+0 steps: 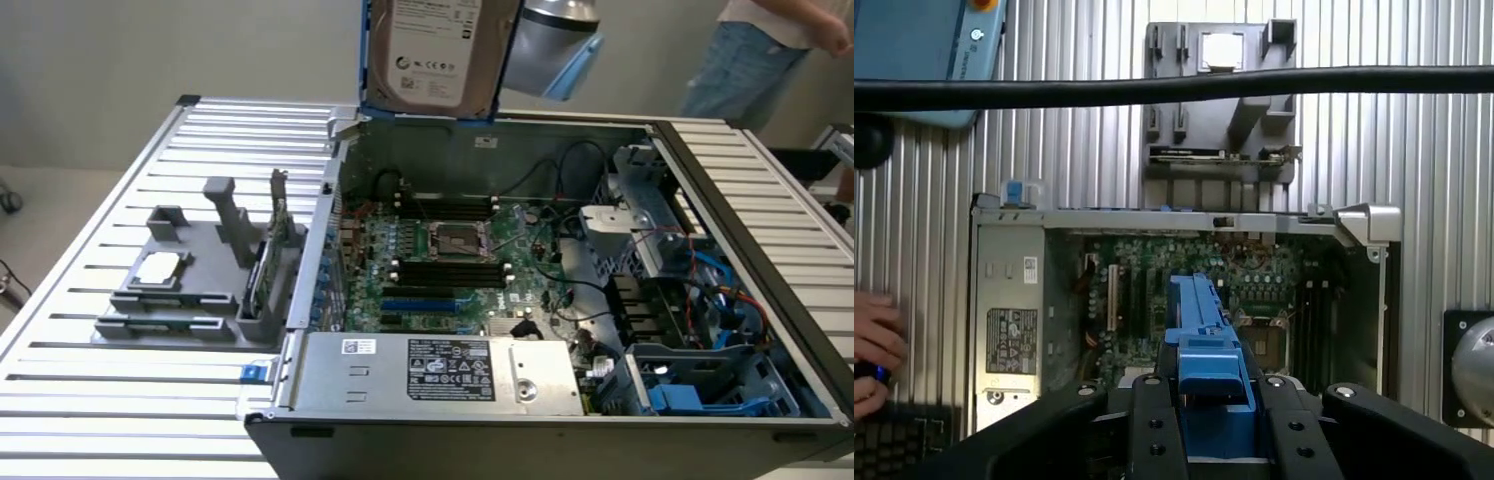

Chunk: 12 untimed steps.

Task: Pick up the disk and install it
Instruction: 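Pick up the disk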

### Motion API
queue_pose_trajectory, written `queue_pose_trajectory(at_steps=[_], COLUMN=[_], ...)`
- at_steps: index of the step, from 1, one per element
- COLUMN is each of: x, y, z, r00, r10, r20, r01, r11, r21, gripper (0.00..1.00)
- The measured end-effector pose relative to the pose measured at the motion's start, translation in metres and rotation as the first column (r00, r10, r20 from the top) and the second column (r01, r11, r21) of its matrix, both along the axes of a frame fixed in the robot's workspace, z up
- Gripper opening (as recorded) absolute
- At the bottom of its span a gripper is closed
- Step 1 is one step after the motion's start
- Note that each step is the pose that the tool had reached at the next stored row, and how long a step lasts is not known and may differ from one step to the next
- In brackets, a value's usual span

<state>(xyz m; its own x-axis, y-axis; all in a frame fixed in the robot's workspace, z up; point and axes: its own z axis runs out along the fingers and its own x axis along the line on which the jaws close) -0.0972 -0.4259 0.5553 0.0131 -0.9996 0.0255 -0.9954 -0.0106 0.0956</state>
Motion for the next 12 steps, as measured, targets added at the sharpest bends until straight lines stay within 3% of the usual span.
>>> queue_pose_trajectory(at_steps=[7, 12], x=[0.02, 0.036], y=[-0.0125, -0.0193], z=[0.0029, -0.0013], r00=[1.0, 1.0], r10=[0.0, 0.0], r20=[0.001, 0.0052], r01=[0.0, 0.0], r11=[1.0, 1.0], r21=[-0.0001, -0.0001], gripper=[0.33, 0.33])
